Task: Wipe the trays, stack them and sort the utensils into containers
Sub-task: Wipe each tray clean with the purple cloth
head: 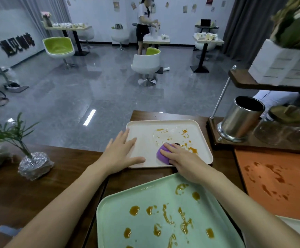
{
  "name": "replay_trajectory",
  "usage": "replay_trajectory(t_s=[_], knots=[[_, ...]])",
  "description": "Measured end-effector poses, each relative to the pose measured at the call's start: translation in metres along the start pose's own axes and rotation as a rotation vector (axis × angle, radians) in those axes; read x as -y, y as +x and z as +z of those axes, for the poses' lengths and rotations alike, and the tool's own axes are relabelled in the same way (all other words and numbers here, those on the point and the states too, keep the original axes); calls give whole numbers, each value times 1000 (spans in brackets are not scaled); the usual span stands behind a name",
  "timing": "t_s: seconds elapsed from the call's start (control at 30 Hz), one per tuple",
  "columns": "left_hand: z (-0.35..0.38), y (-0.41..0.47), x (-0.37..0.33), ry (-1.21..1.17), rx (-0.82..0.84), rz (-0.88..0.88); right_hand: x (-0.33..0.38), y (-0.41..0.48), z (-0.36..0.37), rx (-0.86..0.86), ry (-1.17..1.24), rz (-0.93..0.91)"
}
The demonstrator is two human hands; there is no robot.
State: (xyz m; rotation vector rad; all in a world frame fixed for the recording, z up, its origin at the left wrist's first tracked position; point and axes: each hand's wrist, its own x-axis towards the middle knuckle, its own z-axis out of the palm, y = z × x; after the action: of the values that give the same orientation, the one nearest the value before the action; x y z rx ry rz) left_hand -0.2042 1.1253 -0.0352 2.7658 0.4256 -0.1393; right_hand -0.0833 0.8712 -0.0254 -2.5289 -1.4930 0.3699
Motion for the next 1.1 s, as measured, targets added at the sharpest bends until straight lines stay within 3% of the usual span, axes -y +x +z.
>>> replay_trajectory(t_s=[0.13, 0.37, 0.7, 0.87, 1.1], knots=[[7, 26, -18, 116, 85, 17, 6, -3, -3, 0, -21, 20], [22, 32, -14, 84, 32, 43, 0, 56, 9, -52, -120, 31], [24, 28, -13, 0, -1, 70, -4, 131, 1, -285, 58, 193], [23, 28, -14, 17, -19, 62, 10, 103, 7, -259, -61, 129], [21, 27, -19, 91, 11, 39, 16, 9, 18, -188, 22, 53]])
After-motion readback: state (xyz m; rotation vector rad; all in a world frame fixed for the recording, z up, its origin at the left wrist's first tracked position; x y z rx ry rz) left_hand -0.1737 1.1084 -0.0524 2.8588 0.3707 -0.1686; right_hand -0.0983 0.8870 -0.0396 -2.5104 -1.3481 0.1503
